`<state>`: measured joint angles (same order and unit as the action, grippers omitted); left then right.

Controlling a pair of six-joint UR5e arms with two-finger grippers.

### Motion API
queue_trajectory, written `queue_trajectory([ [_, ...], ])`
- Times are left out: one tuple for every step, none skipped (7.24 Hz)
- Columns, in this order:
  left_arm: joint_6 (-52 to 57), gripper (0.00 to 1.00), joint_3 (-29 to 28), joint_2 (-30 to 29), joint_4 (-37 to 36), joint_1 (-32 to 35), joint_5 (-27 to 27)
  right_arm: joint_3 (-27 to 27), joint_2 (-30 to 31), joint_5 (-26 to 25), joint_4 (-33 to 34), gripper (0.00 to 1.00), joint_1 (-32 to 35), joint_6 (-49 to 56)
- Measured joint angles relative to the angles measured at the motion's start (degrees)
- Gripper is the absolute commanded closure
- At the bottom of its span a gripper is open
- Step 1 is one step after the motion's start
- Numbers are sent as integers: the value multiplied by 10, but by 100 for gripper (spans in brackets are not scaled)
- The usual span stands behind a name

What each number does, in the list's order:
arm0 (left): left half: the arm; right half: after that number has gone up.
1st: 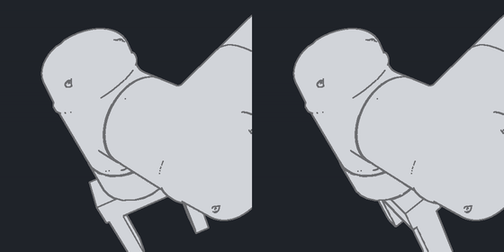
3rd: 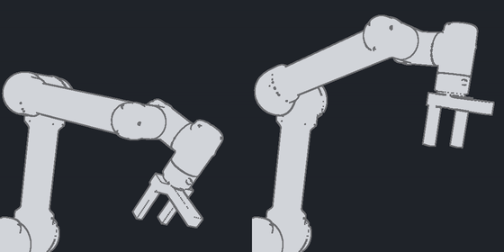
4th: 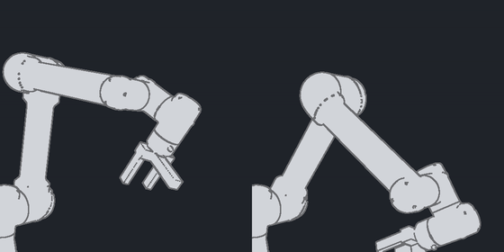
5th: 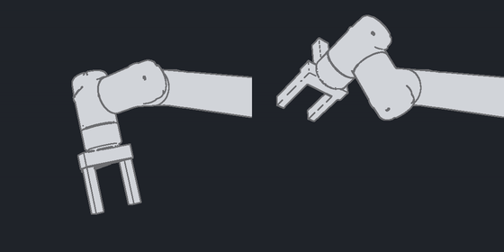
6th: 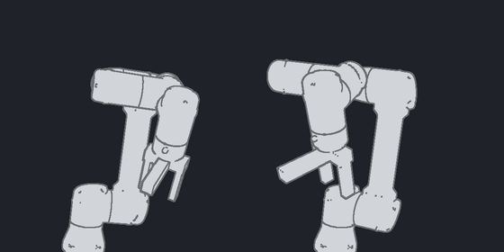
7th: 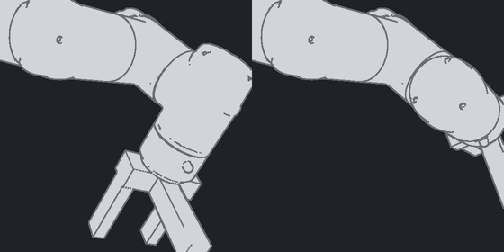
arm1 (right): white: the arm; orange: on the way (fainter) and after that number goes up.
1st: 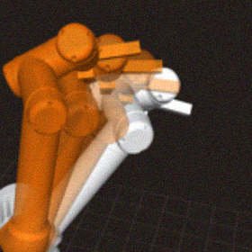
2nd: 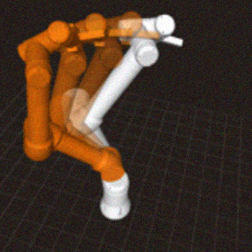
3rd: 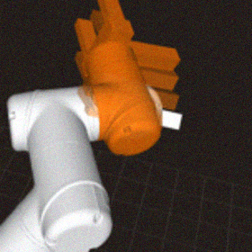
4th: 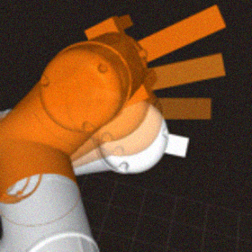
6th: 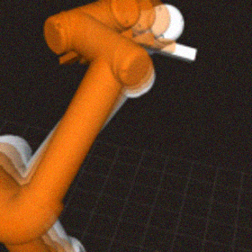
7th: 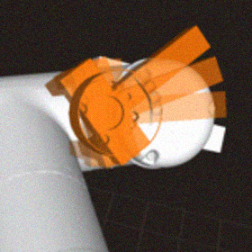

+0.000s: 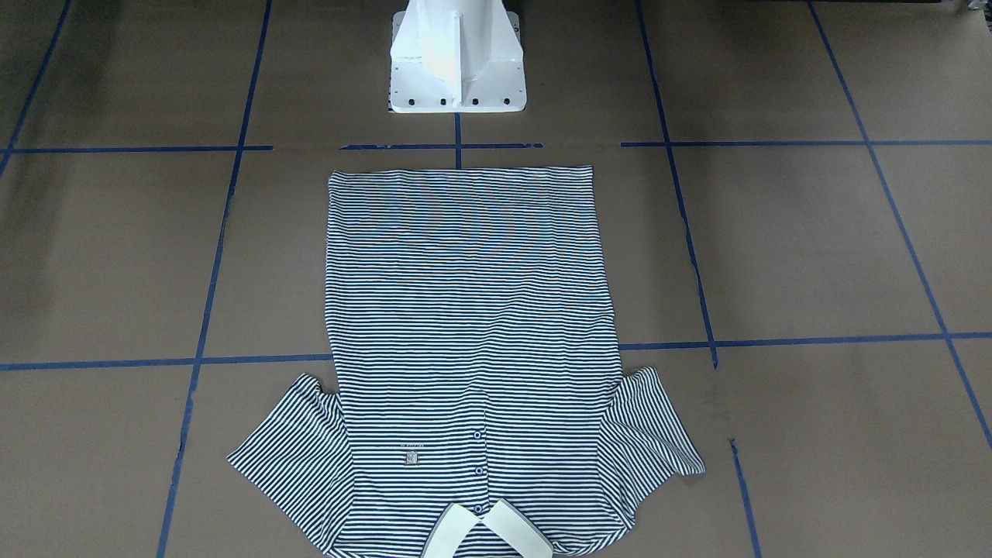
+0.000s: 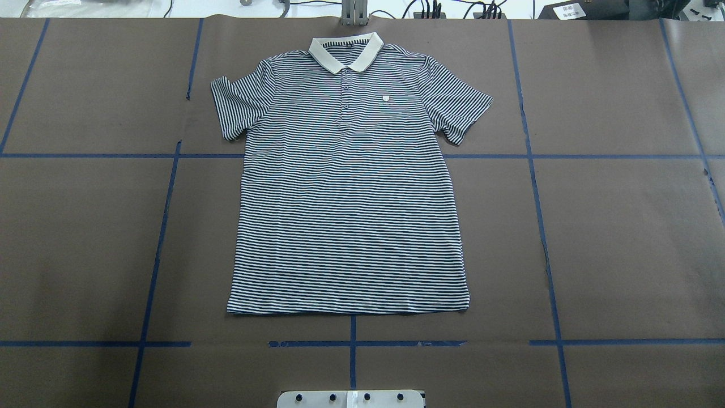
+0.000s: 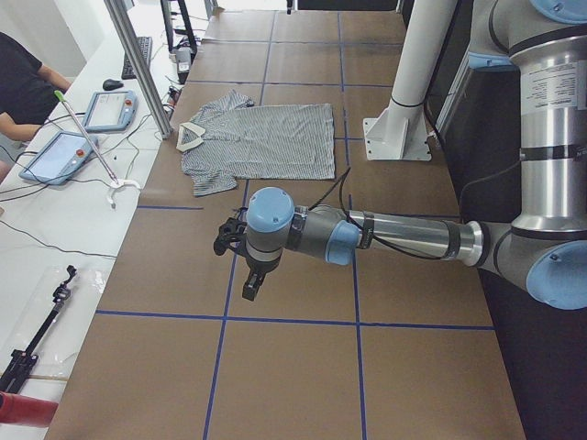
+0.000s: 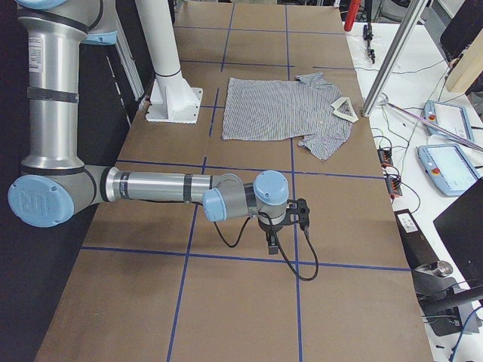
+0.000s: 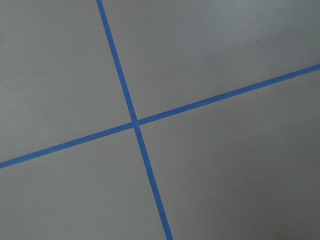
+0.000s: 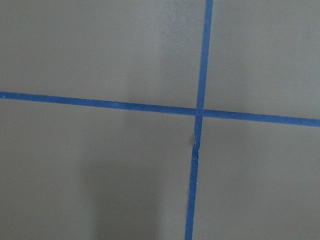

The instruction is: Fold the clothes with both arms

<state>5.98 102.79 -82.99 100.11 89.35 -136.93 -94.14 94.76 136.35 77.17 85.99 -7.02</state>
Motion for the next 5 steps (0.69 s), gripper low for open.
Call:
queue_trajectory([
  [0, 0, 5, 1, 0, 1, 0, 0, 0, 1, 0, 0, 0, -1],
  [0, 0, 13, 3, 0, 1, 0, -1, 0, 2, -1, 0, 0, -1],
  [-1, 0, 19, 4, -1, 1, 1, 0, 0, 3, -3, 0, 0, -1],
  [-2, 0, 24, 5, 0, 1, 3, 0, 1, 2, -4, 0, 0, 0],
  [-3, 0, 33, 7, 0, 1, 3, 1, 4, -1, -5, 0, 0, 2],
])
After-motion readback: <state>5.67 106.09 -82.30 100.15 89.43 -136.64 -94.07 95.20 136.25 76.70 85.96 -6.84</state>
